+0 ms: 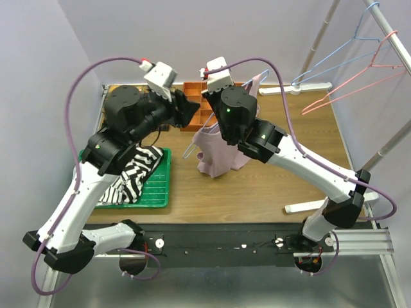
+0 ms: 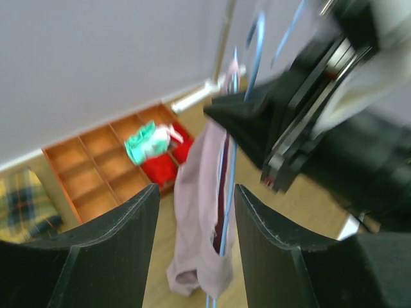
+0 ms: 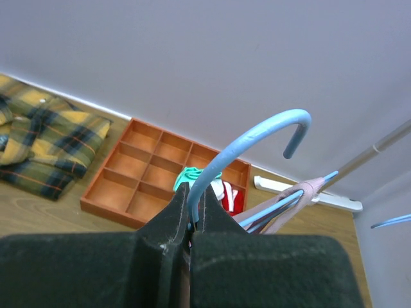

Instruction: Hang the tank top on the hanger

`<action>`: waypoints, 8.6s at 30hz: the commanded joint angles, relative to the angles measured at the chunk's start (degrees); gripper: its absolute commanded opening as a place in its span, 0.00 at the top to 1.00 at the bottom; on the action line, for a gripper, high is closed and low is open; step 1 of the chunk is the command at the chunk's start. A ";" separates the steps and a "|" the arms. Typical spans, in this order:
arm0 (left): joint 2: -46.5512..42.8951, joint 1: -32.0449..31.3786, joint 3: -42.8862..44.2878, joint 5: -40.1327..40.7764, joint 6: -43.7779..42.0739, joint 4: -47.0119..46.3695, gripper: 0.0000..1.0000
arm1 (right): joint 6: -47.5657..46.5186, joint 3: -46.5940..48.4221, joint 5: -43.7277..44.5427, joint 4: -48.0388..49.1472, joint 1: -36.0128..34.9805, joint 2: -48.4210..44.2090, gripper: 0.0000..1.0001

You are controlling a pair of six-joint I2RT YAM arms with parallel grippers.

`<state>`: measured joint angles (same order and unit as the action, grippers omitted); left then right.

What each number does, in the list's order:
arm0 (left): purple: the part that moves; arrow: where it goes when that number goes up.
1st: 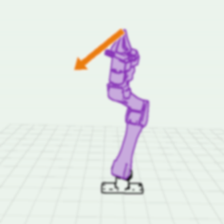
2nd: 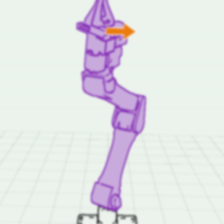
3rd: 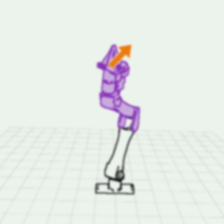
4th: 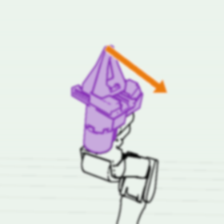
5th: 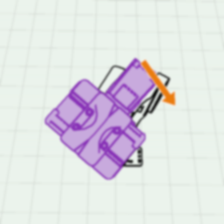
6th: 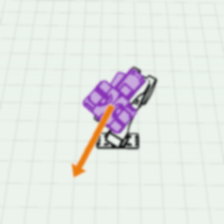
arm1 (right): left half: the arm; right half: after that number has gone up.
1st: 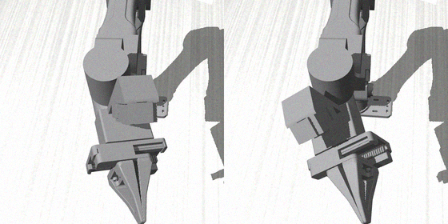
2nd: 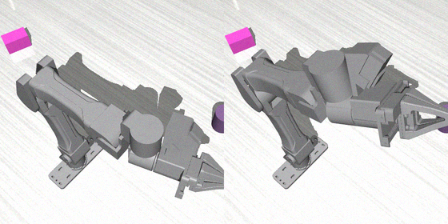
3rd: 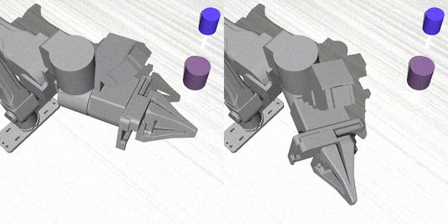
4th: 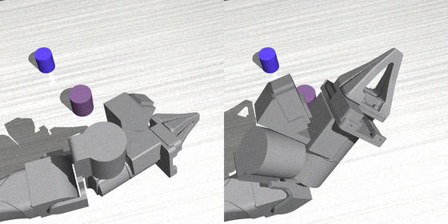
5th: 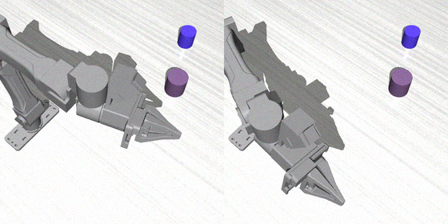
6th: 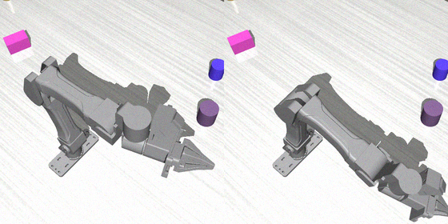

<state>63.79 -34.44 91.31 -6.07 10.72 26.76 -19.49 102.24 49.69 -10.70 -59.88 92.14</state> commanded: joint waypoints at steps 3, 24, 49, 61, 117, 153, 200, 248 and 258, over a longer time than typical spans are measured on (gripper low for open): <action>-0.15 0.25 -6.04 -7.30 -2.28 4.79 0.43 | 3.74 3.93 -0.10 3.33 2.04 -2.49 0.99; 0.98 -0.19 -10.89 -9.14 -9.05 2.07 0.48 | 11.05 12.63 -5.57 -6.35 4.68 0.50 0.99; 0.80 -0.37 -23.28 -6.94 -11.51 -28.00 1.00 | 15.09 5.17 -6.89 -8.99 4.68 -5.38 0.41; 6.51 0.16 -18.64 -2.10 -15.45 -28.18 1.00 | 29.14 -8.36 -11.80 -15.48 4.68 -17.07 0.06; 62.60 0.24 48.63 -21.97 -13.09 -23.51 1.00 | 40.67 -48.89 -30.80 -5.91 4.68 -29.29 0.06; 57.67 2.44 40.53 -28.39 -8.00 -23.16 1.00 | 58.59 10.54 -44.86 -9.52 43.35 4.02 0.42; 50.13 0.51 33.16 -24.96 -8.52 -24.13 0.46 | 56.92 8.75 -24.99 -4.42 36.94 7.26 0.99; 22.26 3.32 2.74 -19.51 -12.04 -24.30 0.44 | 85.93 35.04 -31.50 -4.50 49.94 24.75 0.99; 20.33 3.32 1.51 -19.42 -12.83 -22.37 0.44 | 90.50 36.98 -29.48 -2.05 49.86 26.16 0.99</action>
<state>87.26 -31.44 93.30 -26.06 -1.32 2.96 68.45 136.11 18.61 -16.19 -9.72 116.90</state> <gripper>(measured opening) 0.561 0.025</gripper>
